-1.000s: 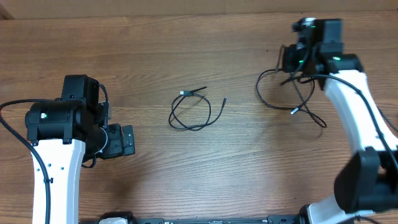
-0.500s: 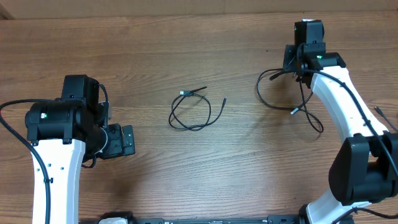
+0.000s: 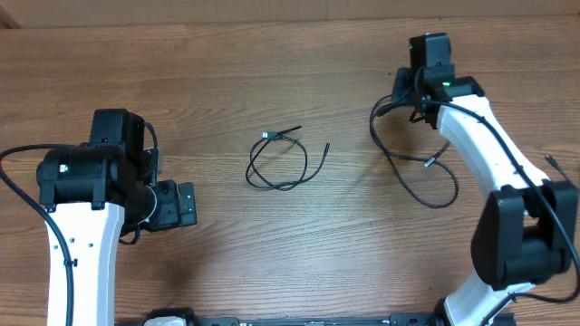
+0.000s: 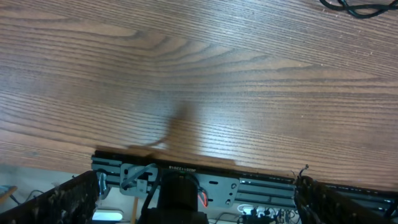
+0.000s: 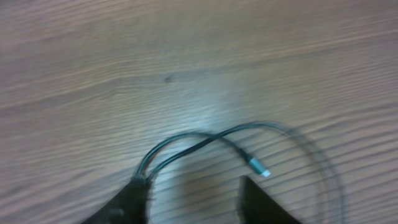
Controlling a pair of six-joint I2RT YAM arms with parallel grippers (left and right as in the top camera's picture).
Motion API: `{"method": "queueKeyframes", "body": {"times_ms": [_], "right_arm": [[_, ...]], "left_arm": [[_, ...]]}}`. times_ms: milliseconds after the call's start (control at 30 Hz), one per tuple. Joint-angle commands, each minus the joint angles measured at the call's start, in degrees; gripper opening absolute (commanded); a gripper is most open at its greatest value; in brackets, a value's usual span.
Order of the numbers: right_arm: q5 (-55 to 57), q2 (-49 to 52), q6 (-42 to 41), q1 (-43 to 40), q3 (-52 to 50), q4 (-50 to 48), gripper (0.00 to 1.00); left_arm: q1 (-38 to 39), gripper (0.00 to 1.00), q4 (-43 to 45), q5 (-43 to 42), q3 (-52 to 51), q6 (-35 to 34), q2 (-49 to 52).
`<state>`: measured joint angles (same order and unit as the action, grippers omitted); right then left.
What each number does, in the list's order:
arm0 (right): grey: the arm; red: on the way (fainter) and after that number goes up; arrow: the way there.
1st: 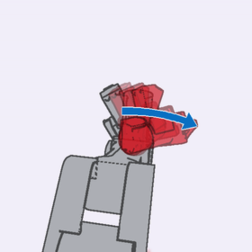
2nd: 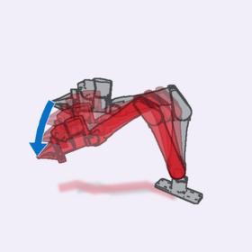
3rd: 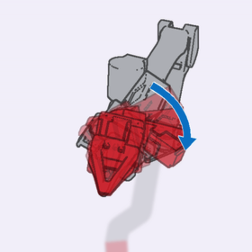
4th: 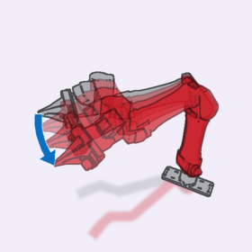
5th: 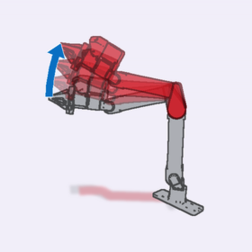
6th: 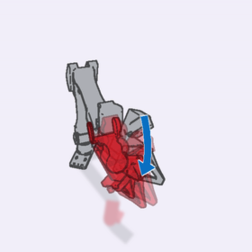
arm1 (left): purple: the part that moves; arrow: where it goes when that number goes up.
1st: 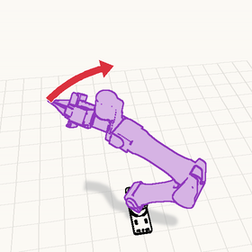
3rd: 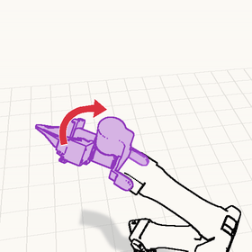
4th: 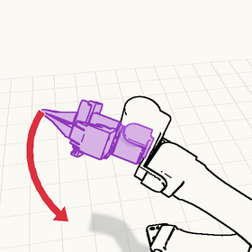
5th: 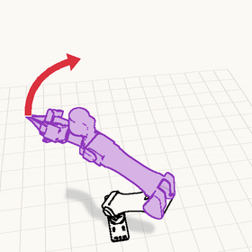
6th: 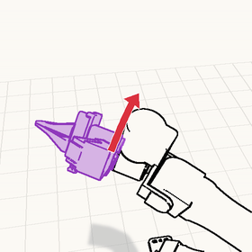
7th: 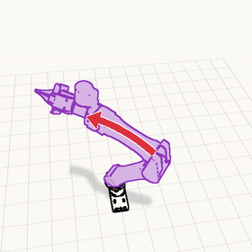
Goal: Untangle cables
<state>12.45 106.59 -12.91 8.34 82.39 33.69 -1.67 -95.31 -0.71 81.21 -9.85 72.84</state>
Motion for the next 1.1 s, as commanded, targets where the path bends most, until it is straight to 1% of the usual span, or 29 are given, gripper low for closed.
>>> {"method": "queueKeyframes", "body": {"times_ms": [0, 33, 67, 200, 300, 433, 500, 667, 800, 833, 933, 1067], "right_arm": [[-9.0, 2.6, 2.9, 0.6, -0.7, 0.0, 0.83], [-11.5, 3.5, 4.5, 0.7, -0.7, 0.5, 0.92], [-12.3, 3.8, 4.9, 0.7, -0.7, 0.8, 0.95], [-13.9, 4.9, 5.7, 0.7, -0.7, 4.1, 0.95], [-14.1, 5.7, 6.0, 0.7, -0.7, 6.3, 0.88], [-15.4, 7.7, 8.9, 0.7, -0.7, 7.6, 0.76], [-15.6, 9.3, 9.0, 0.7, -0.7, 7.5, 0.73], [-15.5, 12.7, 10.0, 0.7, -0.7, 7.1, 0.53], [-15.5, 13.2, 10.0, 0.7, -0.8, 7.0, 0.41], [-15.5, 13.2, 10.0, 0.7, -0.8, 7.0, 0.39], [-15.5, 13.2, 10.0, 0.7, -1.3, 7.2, 0.39], [-15.0, 13.2, 11.6, 0.7, -4.7, 6.3, 0.39]], "left_arm": [[-0.5, 1.00, 0.0, -0.4, 0.7, 1.3, 0.2], [-0.5, 1.00, 0.0, -0.4, 0.7, 1.3, 0.2], [-0.5, 1.00, 0.0, -0.4, 0.7, 1.3, 0.2], [-0.5, 0.99, 0.0, -0.4, 0.7, 1.3, 0.2], [-0.5, 1.00, 0.0, -0.4, 0.7, 1.3, 0.2], [-0.5, 1.00, 0.0, -0.4, 0.7, 1.3, 0.2], [-0.5, 1.00, 0.0, -0.4, 0.7, 1.3, 0.2], [-0.5, 1.00, 0.0, -0.4, 0.7, 1.3, 0.2], [-0.5, 0.99, 0.0, -0.4, 0.7, 1.3, 0.2], [-0.5, 0.99, 0.0, -0.4, 0.7, 1.3, 0.2], [-0.5, 0.99, 0.0, -0.4, 0.7, 1.3, 0.2], [-0.5, 0.99, 0.0, -0.4, 0.7, 1.3, 0.2]]}}
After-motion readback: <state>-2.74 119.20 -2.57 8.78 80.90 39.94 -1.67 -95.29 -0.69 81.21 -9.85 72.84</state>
